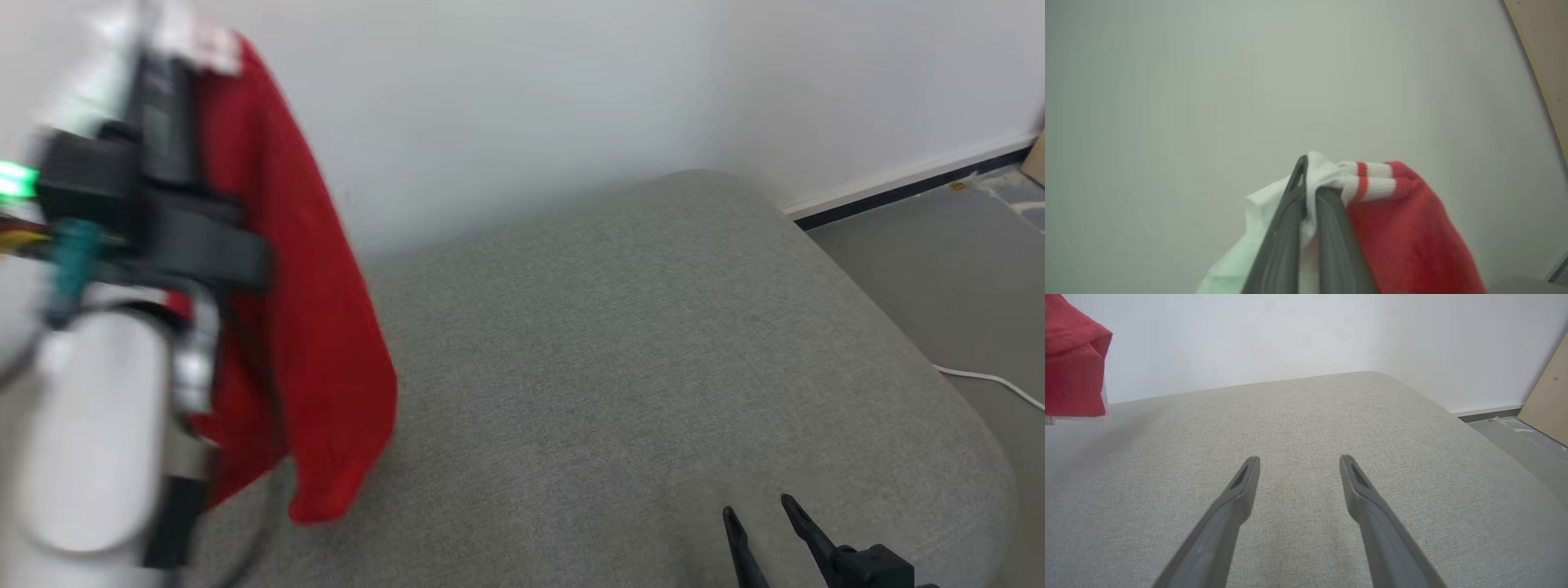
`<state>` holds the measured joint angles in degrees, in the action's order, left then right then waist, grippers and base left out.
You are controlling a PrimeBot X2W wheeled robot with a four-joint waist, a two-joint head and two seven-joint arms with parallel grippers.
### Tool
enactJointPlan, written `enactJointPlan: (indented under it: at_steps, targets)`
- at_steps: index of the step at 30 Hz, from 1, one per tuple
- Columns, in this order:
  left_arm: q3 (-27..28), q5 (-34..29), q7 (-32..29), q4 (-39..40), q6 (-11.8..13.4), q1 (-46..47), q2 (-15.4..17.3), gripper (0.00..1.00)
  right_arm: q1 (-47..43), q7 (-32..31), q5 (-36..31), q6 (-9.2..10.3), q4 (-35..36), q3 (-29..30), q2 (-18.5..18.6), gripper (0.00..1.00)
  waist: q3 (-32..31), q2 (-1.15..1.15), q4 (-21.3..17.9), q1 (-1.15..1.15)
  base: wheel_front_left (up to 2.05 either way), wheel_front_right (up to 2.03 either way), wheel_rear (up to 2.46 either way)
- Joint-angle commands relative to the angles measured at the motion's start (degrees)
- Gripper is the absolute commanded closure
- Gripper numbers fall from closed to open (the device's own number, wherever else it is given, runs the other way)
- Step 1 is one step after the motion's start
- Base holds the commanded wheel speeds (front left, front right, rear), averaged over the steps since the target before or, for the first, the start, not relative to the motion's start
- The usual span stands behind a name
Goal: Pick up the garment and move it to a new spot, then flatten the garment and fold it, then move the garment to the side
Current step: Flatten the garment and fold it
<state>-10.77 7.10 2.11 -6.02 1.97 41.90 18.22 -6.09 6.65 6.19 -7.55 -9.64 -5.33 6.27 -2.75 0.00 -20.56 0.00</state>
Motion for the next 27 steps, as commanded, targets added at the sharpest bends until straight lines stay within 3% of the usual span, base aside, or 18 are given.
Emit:
enactJointPlan:
  at_steps: [1,2,3,4,7,11,17,21,27]
  targets:
    - [-2.5,1.4,0.3,-2.8,-0.6,-2.5,-3.8,1.00,0.1,0.4,0.2,0.12,-0.1,-0.3,-0.2,0.00,0.6,0.00,1.0,0.00,0.00,0.00,0.00]
    - [-4.4,2.4,0.6,-5.4,-1.4,-3.3,-6.1,1.00,0.4,0.4,0.3,0.12,-0.2,-0.5,-0.3,0.00,0.9,0.00,1.3,0.00,0.00,0.00,0.00]
    - [-5.6,3.4,1.1,-8.3,-2.0,-4.0,-8.5,0.54,0.9,0.4,0.2,0.12,-0.4,-1.0,-0.4,0.00,1.1,0.00,1.5,0.00,0.00,0.00,0.00]
    - [-7.5,4.3,1.4,-11.3,-3.1,-4.5,-10.6,0.00,1.4,0.3,0.3,0.12,-0.4,-1.6,-0.5,0.00,1.4,0.00,1.5,0.00,0.00,0.00,0.00]
    - [-12.7,7.4,3.5,-18.8,-5.7,-5.5,-14.4,0.00,2.3,0.4,0.3,0.12,-0.7,-2.1,-0.6,0.00,2.1,0.00,1.5,0.00,0.00,0.00,0.00]
    - [-19.8,11.8,5.9,-23.1,-7.0,-6.2,-15.3,0.00,2.5,0.5,0.2,0.12,-1.1,-1.9,-0.8,0.00,2.7,0.00,1.8,0.00,0.00,0.00,0.00]
    - [-24.7,15.9,8.0,-24.4,-5.0,-6.7,-15.3,0.00,1.3,0.9,-0.3,0.12,-1.3,-0.3,-0.8,0.00,2.6,0.00,3.9,0.00,0.00,0.00,0.00]
    - [-24.5,15.4,10.4,-23.9,-2.2,-8.4,-15.0,0.00,1.9,0.1,-1.0,0.12,-0.7,-0.9,-0.8,0.00,2.2,0.00,6.3,0.00,0.00,0.00,0.00]
    - [-22.9,14.5,12.7,-17.9,0.6,-17.3,-10.1,0.00,4.0,-6.4,0.7,0.12,0.4,-3.3,-0.3,0.00,2.2,0.00,11.0,0.00,0.00,0.00,0.00]
